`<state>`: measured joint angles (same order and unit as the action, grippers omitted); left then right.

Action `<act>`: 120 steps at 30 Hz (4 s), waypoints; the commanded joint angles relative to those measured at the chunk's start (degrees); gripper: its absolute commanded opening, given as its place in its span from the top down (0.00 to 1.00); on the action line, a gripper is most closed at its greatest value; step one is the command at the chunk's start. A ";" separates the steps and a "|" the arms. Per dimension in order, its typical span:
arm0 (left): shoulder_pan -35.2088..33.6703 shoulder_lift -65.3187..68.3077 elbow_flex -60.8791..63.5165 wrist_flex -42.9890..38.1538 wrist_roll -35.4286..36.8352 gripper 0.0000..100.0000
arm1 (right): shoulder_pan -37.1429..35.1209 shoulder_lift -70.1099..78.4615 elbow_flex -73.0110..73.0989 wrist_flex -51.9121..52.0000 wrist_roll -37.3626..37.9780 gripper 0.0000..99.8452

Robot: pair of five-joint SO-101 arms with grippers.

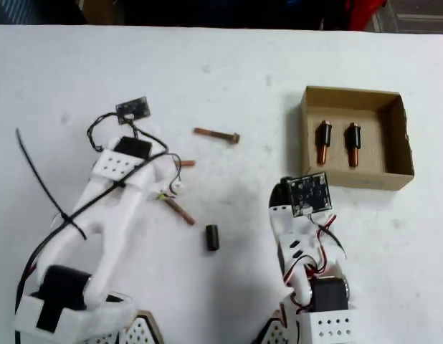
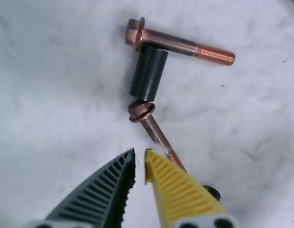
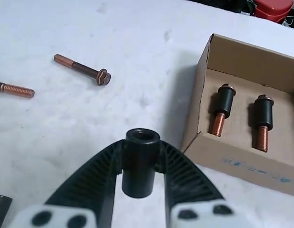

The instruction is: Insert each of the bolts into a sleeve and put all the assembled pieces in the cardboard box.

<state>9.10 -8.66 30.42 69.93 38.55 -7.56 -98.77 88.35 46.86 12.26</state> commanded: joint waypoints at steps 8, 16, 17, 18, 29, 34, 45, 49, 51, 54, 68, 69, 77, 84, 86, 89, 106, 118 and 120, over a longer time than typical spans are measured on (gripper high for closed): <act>-0.22 7.08 -2.20 -2.29 6.24 0.73 | 0.66 -0.40 -0.53 -1.71 -0.09 0.98; -0.31 12.97 -2.20 -6.07 6.24 0.80 | 0.66 -0.40 -0.53 -1.54 -0.09 0.98; -0.31 13.76 -2.29 -6.59 6.24 0.80 | 0.66 -0.40 -0.53 -1.45 -0.09 0.98; -0.40 14.37 -2.55 -6.95 6.24 0.80 | 0.66 -0.40 -0.53 -1.45 -0.09 0.98; -0.84 15.43 -2.11 -11.60 6.24 0.80 | 0.66 -0.40 -0.53 -1.45 -0.09 0.98; -0.66 15.52 -2.02 -11.52 6.24 0.80 | 0.66 -0.40 -0.53 -1.45 -0.09 0.98; -1.45 22.02 -5.19 -11.78 6.24 0.81 | 0.66 -0.40 -0.53 -1.36 -0.09 0.98; -1.36 21.85 -5.01 -11.60 6.24 0.81 | 0.66 -0.40 -0.53 -1.36 -0.09 0.98; -1.10 21.85 -4.92 -11.52 6.24 0.84 | 0.66 -0.40 -0.53 -1.36 -0.09 0.98; -1.10 21.85 -4.92 -11.52 5.98 0.96 | 0.66 -0.40 -0.53 -1.36 0.00 0.98; -1.01 21.76 -5.45 -6.95 5.89 0.95 | 0.22 -0.40 0.00 -1.36 0.00 0.98; -1.10 21.76 -5.45 -6.86 5.89 0.95 | 0.13 -0.40 0.35 -1.63 0.00 0.98; -0.57 18.68 -13.19 7.12 -1.14 0.95 | 0.13 -0.40 0.70 -1.71 0.00 0.98; -0.31 13.23 -18.02 13.45 -8.44 0.98 | -4.44 -0.40 0.70 -1.71 0.00 0.98; -0.31 11.38 -18.20 13.71 -10.64 0.98 | -6.55 -0.40 0.70 -1.71 -0.09 0.98; -0.31 8.31 -18.20 13.71 -15.03 0.98 | -9.54 -0.40 0.70 -1.80 -0.09 0.98; -0.13 -12.35 -17.67 5.10 -16.26 0.98 | -17.80 -0.40 6.59 -17.71 -0.09 0.98; 8.92 -20.53 -17.76 0.88 -16.26 0.98 | -19.47 -0.40 6.68 -25.89 -0.70 0.98; 8.92 -22.29 -17.67 -1.85 -16.26 0.98 | -19.47 -0.40 6.68 -26.95 -2.55 0.98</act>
<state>17.10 -25.89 15.21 74.24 22.90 -26.73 -98.77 95.30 22.51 12.00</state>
